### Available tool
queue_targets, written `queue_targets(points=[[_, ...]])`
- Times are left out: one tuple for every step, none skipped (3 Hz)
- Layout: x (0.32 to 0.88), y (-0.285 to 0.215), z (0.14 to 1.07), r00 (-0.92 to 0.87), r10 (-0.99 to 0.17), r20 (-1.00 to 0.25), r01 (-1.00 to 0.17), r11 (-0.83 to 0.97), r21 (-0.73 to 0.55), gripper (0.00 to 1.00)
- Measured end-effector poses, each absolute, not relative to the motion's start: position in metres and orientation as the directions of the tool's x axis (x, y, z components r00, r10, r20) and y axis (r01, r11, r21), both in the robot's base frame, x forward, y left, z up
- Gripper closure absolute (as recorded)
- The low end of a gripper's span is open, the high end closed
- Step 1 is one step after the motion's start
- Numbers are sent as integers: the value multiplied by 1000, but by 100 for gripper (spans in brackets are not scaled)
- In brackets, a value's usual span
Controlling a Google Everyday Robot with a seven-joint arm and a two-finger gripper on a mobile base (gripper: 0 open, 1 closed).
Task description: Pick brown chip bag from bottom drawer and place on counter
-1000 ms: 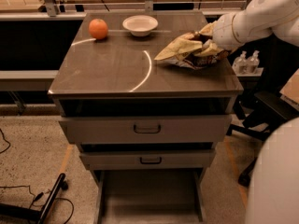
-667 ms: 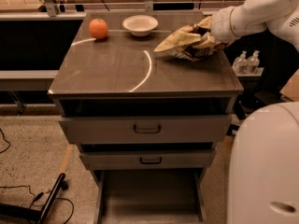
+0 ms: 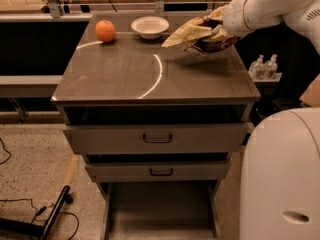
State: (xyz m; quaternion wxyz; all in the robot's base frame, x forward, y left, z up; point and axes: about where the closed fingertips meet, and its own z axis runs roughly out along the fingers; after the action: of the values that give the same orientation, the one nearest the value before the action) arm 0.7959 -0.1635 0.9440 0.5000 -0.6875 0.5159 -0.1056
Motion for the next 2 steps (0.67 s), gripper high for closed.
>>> queue_targets(points=[[797, -159, 942, 454, -812, -366, -602, 23, -798, 28], [798, -157, 940, 460, -810, -364, -602, 17, -799, 5]])
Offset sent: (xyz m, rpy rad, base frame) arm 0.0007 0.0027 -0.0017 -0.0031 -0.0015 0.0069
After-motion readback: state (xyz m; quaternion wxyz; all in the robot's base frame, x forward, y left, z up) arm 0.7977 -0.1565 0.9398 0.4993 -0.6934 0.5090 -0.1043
